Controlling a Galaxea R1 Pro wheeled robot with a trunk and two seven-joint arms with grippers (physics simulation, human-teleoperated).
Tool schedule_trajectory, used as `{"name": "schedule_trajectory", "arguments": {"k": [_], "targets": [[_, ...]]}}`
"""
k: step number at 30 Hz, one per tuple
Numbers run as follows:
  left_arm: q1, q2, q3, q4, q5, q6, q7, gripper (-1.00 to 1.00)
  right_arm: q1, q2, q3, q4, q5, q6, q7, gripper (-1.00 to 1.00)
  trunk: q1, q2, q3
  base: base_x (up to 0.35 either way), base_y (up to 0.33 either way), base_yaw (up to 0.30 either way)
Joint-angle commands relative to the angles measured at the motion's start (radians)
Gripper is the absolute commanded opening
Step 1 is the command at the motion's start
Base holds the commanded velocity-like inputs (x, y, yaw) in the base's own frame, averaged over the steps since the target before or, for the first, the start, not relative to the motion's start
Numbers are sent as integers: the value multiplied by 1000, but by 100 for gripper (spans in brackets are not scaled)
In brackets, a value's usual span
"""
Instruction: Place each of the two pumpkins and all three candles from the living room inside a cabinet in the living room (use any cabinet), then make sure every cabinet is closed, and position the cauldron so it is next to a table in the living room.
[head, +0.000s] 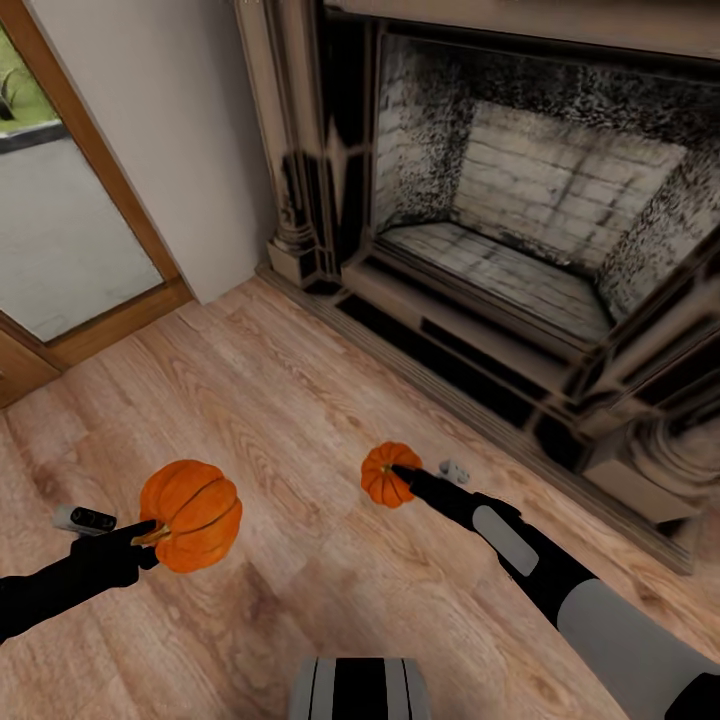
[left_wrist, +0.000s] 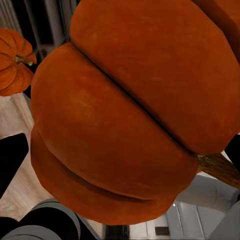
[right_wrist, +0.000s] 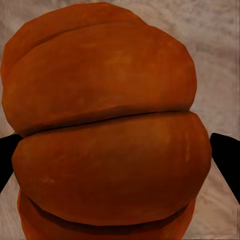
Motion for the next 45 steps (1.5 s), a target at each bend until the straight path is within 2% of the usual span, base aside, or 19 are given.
{"name": "schedule_trajectory", "arguments": {"k": [1,22,34,45], "targets": [[0,0,0,0,5,8,1,-100,-1,-1,3,-1,-7,0,-1,-100,-1,0,1,-315,125,-203],[0,-1,-1,0,5,8,-1,-100,-1,-1,3,-1,-6,-1,-1,-100,-1,0,28,-323,74,-203],[0,0,0,0,7,8,-2,-100,-1,-1,3,-1,-6,-1,-1,-100,-1,0,44,-32,0,-203],[0,0,0,0,5,8,-2,-100,-1,-2,2,-2,-7,-3,-1,-100,-6,2,94,0,0,-122]]}}
